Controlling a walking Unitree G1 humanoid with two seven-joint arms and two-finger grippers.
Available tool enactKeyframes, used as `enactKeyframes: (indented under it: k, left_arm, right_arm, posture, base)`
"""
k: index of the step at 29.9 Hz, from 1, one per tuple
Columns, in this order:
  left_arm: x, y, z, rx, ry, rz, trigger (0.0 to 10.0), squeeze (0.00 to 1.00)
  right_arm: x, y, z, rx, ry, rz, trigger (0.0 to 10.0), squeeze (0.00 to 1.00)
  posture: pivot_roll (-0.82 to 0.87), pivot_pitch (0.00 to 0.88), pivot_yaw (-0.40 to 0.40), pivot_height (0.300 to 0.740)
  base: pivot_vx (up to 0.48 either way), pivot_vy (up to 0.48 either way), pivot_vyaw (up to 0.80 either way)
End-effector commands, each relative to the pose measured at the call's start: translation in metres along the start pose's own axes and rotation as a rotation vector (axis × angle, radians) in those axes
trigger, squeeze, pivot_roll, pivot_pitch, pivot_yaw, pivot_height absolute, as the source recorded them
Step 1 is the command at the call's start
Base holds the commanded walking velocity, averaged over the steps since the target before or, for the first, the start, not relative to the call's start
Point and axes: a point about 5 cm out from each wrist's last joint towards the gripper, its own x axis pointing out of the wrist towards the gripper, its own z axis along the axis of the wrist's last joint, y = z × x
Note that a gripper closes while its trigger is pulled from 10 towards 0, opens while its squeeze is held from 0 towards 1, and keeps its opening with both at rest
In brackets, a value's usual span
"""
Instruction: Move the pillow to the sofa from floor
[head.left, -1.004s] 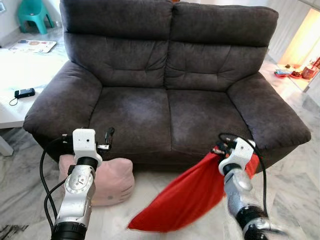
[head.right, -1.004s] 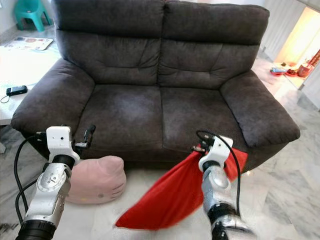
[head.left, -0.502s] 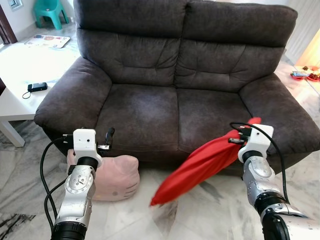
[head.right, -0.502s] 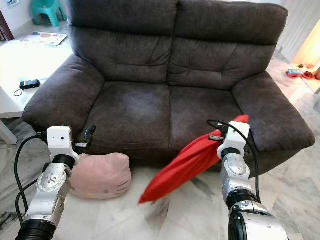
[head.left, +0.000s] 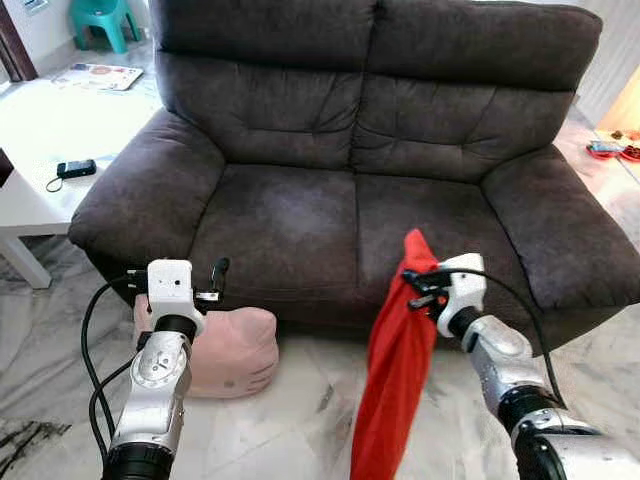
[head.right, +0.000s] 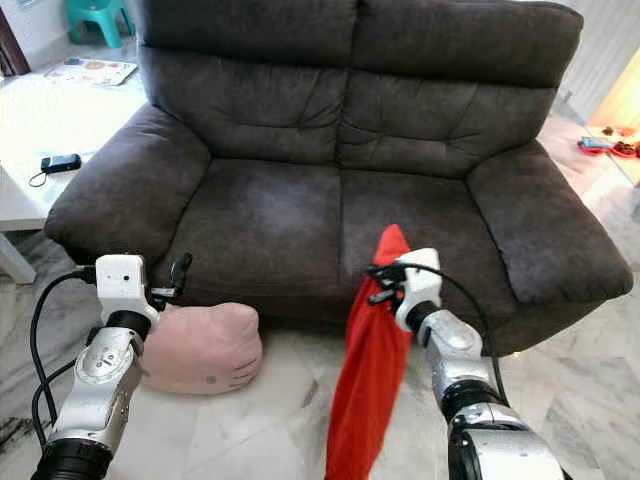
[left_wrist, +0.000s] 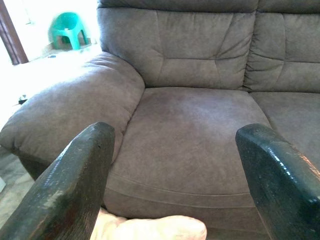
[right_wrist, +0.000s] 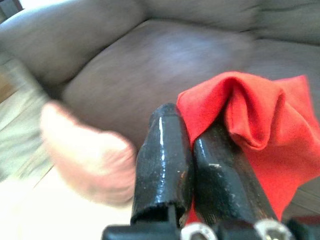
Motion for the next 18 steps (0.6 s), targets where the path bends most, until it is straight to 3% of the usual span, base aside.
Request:
enactKeyframes:
  k: [1,9,13,15,18]
  left_arm:
    - [0.002,-0.003,0.003,0.003,-0.011,-0.012,10.0,0.00]
    - [0.002,-0.003,0.002,0.000,-0.007,-0.014,10.0,0.00]
    - [0.002,-0.002,0.002,0.000,-0.006,-0.014,10.0,0.00]
    - [0.002,-0.002,0.001,0.002,-0.005,-0.016,10.0,0.00]
    - [0.002,-0.002,0.001,0.001,-0.004,-0.016,10.0,0.00]
  right_arm:
    - [0.005,0.005,0.017,-0.054,-0.061,0.089,10.0,0.00]
    - [-0.004,0.026,-0.010,-0.042,0.067,0.345,10.0,0.00]
    - [-0.006,0.027,-0.013,-0.065,0.089,0.364,10.0,0.00]
    - [-0.008,0.036,-0.017,-0.044,0.111,0.464,10.0,0.00]
    - [-0.008,0.038,-0.017,-0.049,0.115,0.472,10.0,0.00]
  posture:
    - [0.12,0.000,-0.094,0.740]
    - [0.12,0.000,-0.093,0.740]
    - [0.12,0.000,-0.093,0.740]
    - [0.12,0.000,-0.093,0.740]
    - [0.12,0.000,-0.094,0.740]
  base:
    - [0.000,0.000,0.00]
    - [0.000,0.000,0.00]
    - [0.000,0.000,0.00]
    - [0.000,0.000,0.00]
    - [0.000,0.000,0.00]
